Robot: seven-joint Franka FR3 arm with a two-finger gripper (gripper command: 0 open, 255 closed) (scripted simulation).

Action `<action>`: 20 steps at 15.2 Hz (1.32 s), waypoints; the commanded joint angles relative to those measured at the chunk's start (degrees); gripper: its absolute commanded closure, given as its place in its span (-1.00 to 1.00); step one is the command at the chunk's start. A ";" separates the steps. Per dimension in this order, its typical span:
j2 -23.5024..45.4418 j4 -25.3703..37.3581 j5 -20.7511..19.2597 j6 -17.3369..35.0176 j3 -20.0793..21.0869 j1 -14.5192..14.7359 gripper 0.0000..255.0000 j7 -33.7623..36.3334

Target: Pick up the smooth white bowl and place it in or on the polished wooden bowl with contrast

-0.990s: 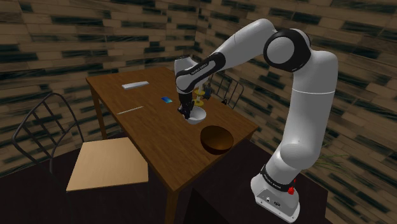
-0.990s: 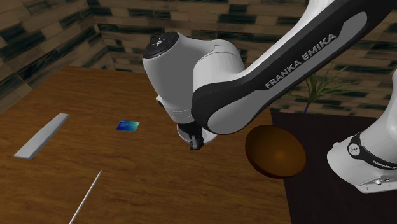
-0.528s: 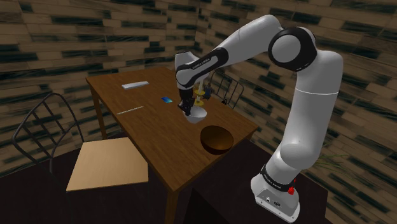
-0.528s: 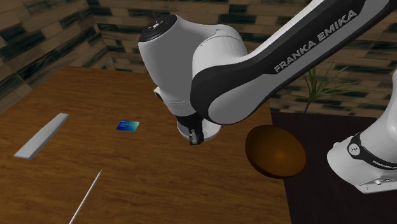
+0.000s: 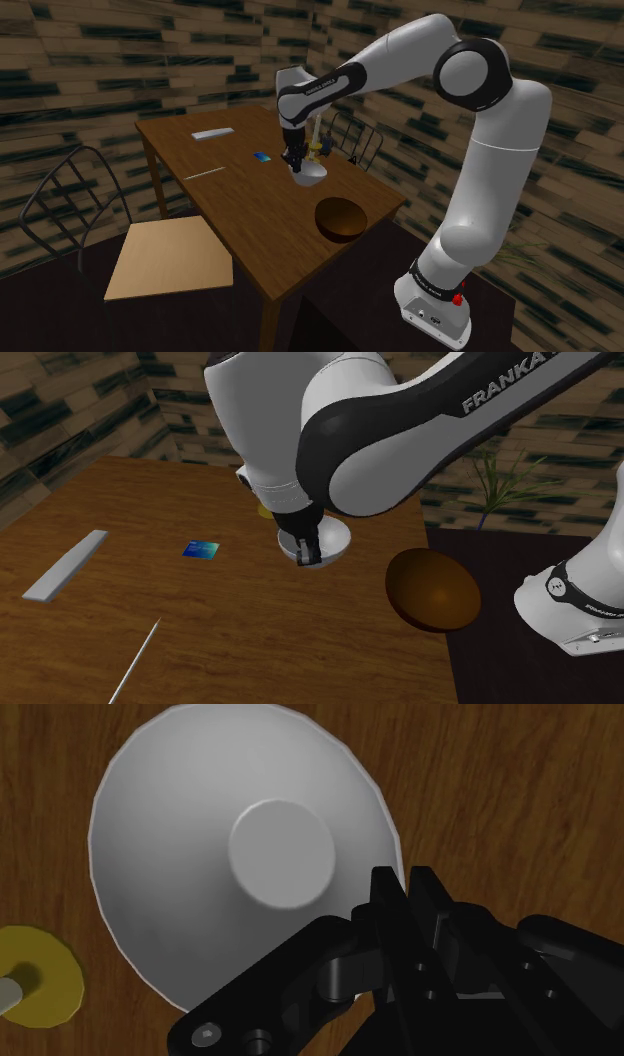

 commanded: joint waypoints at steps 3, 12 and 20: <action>-1.45 1.39 0.18 -2.83 0.03 -0.03 1.00 -0.32; -4.21 4.92 0.52 -9.10 0.10 -0.03 1.00 -0.86; -7.81 5.63 0.87 -13.43 0.37 0.23 1.00 -0.78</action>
